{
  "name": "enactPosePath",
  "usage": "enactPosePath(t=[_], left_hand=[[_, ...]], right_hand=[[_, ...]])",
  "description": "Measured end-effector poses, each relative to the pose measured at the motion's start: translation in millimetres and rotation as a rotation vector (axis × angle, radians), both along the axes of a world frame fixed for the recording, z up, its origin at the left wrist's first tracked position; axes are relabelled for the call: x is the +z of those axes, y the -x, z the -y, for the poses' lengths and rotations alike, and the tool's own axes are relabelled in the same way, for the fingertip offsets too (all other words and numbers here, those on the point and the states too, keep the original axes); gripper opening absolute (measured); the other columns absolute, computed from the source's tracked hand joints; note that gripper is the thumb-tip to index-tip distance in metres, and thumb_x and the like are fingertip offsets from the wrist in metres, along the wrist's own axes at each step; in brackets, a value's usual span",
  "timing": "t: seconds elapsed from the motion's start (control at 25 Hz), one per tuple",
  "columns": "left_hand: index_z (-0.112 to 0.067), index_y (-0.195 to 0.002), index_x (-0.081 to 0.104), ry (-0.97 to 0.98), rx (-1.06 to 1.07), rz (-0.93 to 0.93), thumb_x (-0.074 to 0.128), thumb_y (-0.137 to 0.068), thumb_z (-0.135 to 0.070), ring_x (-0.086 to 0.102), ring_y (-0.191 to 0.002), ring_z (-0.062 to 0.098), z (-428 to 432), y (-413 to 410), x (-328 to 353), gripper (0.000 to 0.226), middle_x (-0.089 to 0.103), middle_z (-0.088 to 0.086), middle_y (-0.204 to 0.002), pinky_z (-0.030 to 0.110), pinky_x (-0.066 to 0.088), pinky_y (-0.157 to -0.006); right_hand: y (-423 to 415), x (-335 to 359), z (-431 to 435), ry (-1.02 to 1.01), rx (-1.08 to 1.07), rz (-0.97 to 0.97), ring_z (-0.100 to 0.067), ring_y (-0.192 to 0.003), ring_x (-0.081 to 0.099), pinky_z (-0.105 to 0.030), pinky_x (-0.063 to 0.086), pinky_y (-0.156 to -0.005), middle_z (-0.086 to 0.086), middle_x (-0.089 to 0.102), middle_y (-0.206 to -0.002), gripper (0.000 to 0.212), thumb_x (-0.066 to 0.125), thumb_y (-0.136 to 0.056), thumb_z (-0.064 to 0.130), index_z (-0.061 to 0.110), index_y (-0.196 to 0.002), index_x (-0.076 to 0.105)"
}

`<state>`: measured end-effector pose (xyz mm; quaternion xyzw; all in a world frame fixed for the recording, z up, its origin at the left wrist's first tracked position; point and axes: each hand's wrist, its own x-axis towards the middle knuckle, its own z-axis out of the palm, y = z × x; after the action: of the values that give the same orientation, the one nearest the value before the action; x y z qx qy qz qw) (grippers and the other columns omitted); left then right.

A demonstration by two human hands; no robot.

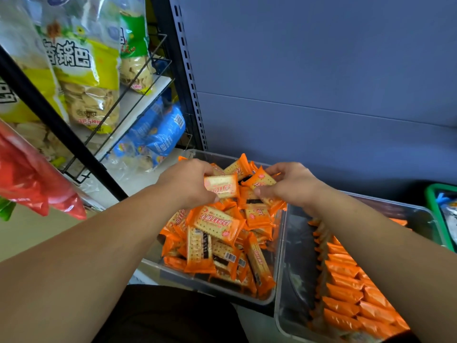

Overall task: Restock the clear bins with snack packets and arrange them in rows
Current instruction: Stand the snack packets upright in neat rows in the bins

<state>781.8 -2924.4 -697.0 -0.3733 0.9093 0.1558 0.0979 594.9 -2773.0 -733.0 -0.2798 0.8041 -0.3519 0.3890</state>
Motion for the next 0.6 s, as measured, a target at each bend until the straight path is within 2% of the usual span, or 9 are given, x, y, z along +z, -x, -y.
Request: enactPosePath(t=[0.04,0.12,0.2,0.28,0.36,0.52,0.6], left_hand=[[-0.037,-0.118,0.07,-0.002,0.028,-0.029,0.089,-0.074,-0.048,0.066,-0.102,0.017,-1,3,3,0.05,0.07,-0.011,-0.11,0.037,0.058,-0.086],[-0.029,-0.096,0.071,-0.053,0.097,-0.144,0.089,-0.074,-0.044,0.068,-0.088,0.017,-2,6,7,0.032,0.071,-0.008,-0.093,0.04,0.06,-0.079],[-0.026,-0.087,0.07,-0.135,0.136,-0.286,0.086,-0.08,-0.04,0.07,-0.078,0.02,-6,9,11,0.022,0.071,-0.003,-0.079,0.043,0.061,-0.073],[-0.025,-0.09,0.071,-0.24,0.155,-0.401,0.083,-0.085,-0.037,0.074,-0.074,0.021,-15,12,14,0.018,0.072,0.0,-0.079,0.044,0.063,-0.072],[-0.028,-0.099,0.07,-0.334,0.184,-0.479,0.083,-0.086,-0.032,0.076,-0.07,0.019,-23,18,16,0.018,0.074,0.002,-0.083,0.045,0.065,-0.071],[-0.027,-0.108,0.067,-0.483,0.154,-0.634,0.09,-0.081,-0.019,0.075,-0.087,0.022,-37,33,21,0.036,0.078,-0.001,-0.093,0.044,0.063,-0.083],[-0.02,-0.11,0.069,-0.61,0.125,-0.649,0.087,-0.084,-0.011,0.077,-0.087,0.019,-49,43,21,0.032,0.08,0.001,-0.095,0.037,0.062,-0.08]], right_hand=[[1,0,-3,0.014,-0.032,0.05,-0.014,-0.096,0.07,-0.029,0.059,-0.078,0.0,0.071,-0.11,0.055,0.095,-0.074,0.028,0.02,-0.121,0.068],[6,-4,-10,0.039,-0.114,0.169,-0.018,-0.096,0.074,-0.037,0.061,-0.085,-0.003,0.076,-0.109,0.047,0.092,-0.076,0.026,0.02,-0.116,0.068],[10,-1,-17,0.068,-0.142,0.219,-0.018,-0.09,0.075,-0.037,0.062,-0.079,-0.004,0.078,-0.104,0.036,0.088,-0.081,0.024,0.02,-0.111,0.068],[12,1,-23,0.083,-0.142,0.115,-0.019,-0.09,0.074,-0.037,0.061,-0.076,-0.004,0.076,-0.101,0.031,0.086,-0.083,0.027,0.02,-0.106,0.066],[14,1,-27,0.127,-0.2,0.071,-0.024,-0.094,0.074,-0.044,0.063,-0.084,-0.007,0.075,-0.103,0.035,0.085,-0.081,0.026,0.021,-0.107,0.062],[22,11,-40,0.223,-0.292,0.19,-0.027,-0.091,0.077,-0.051,0.064,-0.086,-0.011,0.077,-0.107,0.031,0.081,-0.088,0.027,0.019,-0.112,0.063],[21,18,-46,0.253,-0.248,0.318,-0.026,-0.091,0.077,-0.049,0.064,-0.085,-0.013,0.078,-0.109,0.026,0.072,-0.098,0.033,0.015,-0.115,0.066]])
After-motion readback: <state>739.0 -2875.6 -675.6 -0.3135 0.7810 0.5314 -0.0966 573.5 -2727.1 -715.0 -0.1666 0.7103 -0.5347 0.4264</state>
